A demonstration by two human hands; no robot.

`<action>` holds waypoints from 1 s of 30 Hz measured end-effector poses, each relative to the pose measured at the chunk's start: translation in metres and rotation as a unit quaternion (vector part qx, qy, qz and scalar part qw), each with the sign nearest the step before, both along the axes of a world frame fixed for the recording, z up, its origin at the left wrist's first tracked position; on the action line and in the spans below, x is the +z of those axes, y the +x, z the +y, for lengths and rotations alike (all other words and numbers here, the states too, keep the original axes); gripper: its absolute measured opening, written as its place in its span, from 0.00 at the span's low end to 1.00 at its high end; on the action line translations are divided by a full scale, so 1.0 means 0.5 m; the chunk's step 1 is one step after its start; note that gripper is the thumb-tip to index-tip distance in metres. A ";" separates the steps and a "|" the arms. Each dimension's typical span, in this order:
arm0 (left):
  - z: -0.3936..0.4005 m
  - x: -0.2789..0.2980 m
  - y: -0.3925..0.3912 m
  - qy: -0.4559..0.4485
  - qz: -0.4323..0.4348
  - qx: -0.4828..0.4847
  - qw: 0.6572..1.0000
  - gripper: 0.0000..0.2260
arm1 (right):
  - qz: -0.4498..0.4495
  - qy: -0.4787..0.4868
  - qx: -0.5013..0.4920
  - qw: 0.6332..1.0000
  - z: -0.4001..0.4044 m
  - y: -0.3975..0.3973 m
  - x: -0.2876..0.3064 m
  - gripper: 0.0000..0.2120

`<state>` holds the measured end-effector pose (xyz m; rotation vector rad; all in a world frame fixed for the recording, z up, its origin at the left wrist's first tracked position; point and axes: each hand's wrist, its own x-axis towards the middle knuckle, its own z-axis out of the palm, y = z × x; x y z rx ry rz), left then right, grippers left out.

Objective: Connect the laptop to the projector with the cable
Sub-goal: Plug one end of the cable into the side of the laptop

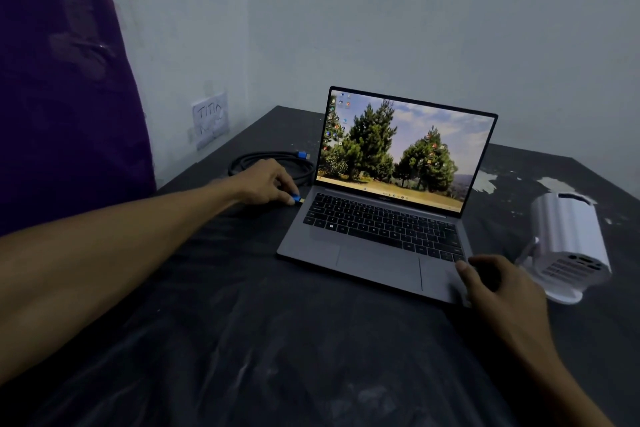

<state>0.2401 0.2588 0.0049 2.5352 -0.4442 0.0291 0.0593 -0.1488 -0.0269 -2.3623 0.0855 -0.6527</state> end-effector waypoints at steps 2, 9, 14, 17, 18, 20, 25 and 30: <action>-0.003 -0.004 0.001 0.003 -0.009 0.008 1.000 0.09 | -0.002 -0.003 -0.005 1.000 0.001 -0.001 0.001 0.18; -0.018 -0.008 -0.002 -0.003 -0.022 0.025 0.999 0.09 | 0.005 0.012 -0.002 1.000 0.002 -0.004 0.005 0.16; -0.029 -0.001 -0.005 0.016 -0.035 0.018 0.999 0.09 | 0.021 0.055 0.009 0.998 0.002 -0.007 0.008 0.14; -0.032 -0.001 -0.007 0.021 -0.038 0.017 0.999 0.09 | 0.023 0.067 0.010 0.997 -0.001 -0.008 0.010 0.13; -0.034 -0.002 -0.008 0.022 -0.040 0.018 0.999 0.09 | 0.025 0.070 0.011 0.997 -0.002 -0.009 0.010 0.13; -0.037 -0.005 -0.011 0.022 -0.047 0.019 0.998 0.09 | 0.030 0.079 0.018 0.996 -0.007 -0.009 0.010 0.14; -0.041 -0.006 -0.016 0.023 -0.056 0.017 0.998 0.11 | 0.029 0.083 0.025 0.996 -0.007 -0.010 0.010 0.12; -0.037 -0.005 -0.022 0.029 -0.055 0.006 0.998 0.11 | 0.029 0.082 0.031 0.996 -0.005 -0.012 0.009 0.11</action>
